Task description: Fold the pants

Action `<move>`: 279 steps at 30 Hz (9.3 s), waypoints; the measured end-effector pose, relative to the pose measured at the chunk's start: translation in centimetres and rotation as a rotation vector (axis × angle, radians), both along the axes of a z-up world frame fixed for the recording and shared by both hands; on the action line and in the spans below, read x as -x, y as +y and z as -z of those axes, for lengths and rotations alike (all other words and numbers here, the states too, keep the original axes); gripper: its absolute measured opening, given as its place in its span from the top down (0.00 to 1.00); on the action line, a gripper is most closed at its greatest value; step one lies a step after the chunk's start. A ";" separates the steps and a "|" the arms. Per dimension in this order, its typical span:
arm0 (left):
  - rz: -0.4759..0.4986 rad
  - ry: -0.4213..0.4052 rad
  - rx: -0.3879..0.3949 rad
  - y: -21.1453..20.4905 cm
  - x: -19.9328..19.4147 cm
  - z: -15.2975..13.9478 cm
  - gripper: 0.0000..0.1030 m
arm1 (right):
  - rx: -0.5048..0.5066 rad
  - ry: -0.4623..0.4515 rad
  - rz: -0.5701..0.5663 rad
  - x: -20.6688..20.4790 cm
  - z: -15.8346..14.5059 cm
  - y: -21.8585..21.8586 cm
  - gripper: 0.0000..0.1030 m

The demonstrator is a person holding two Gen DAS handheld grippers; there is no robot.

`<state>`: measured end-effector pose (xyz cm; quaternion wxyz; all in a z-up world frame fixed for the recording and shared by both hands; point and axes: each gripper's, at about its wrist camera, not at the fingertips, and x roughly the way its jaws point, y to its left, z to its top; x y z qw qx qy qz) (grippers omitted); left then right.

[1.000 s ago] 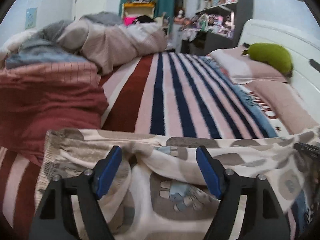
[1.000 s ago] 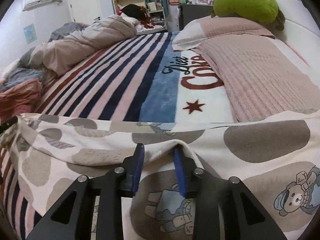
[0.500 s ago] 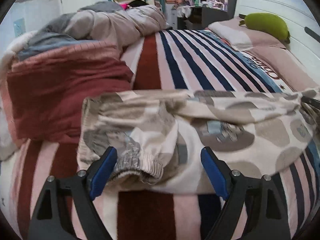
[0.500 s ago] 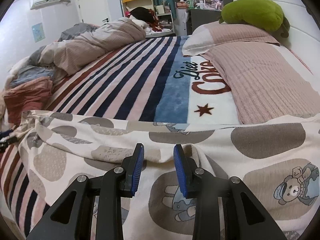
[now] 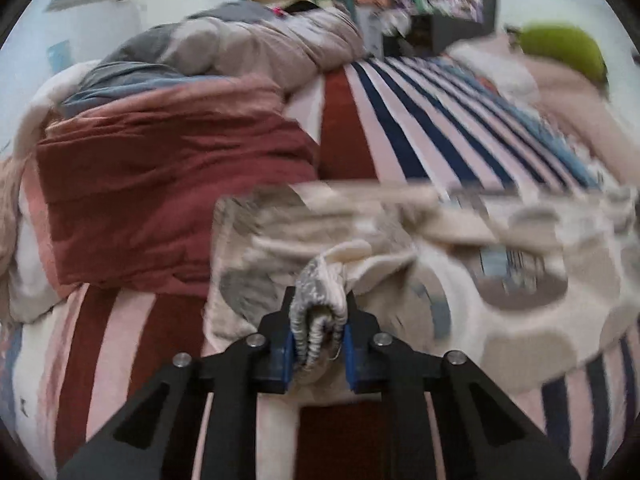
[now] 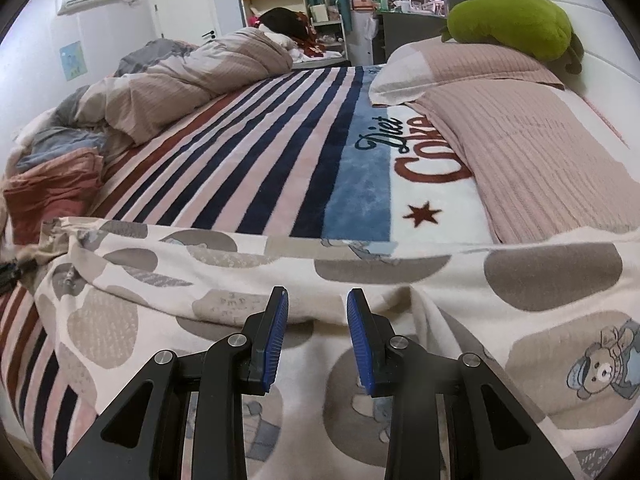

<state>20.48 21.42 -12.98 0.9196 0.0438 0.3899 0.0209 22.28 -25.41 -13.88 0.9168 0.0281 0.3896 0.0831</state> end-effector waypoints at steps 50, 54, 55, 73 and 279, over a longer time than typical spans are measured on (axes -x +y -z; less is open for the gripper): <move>0.116 0.116 0.081 -6.9 -8.6 3.8 0.33 | 0.305 0.068 -0.488 -8.6 3.0 14.2 0.99; 0.101 0.109 0.056 -6.5 -10.7 4.0 0.33 | 0.289 0.077 -0.475 -10.3 3.0 13.6 0.99; 0.103 0.106 0.052 -6.4 -11.0 4.0 0.33 | 0.271 0.084 -0.486 -10.4 2.9 13.7 0.96; 0.106 0.024 0.124 -9.4 -10.6 -2.1 0.33 | 0.272 0.091 -0.532 -11.4 2.9 15.3 1.00; 0.070 -0.097 0.266 -16.8 9.5 -4.1 0.30 | 0.029 -0.230 0.227 15.1 -6.7 -20.5 0.95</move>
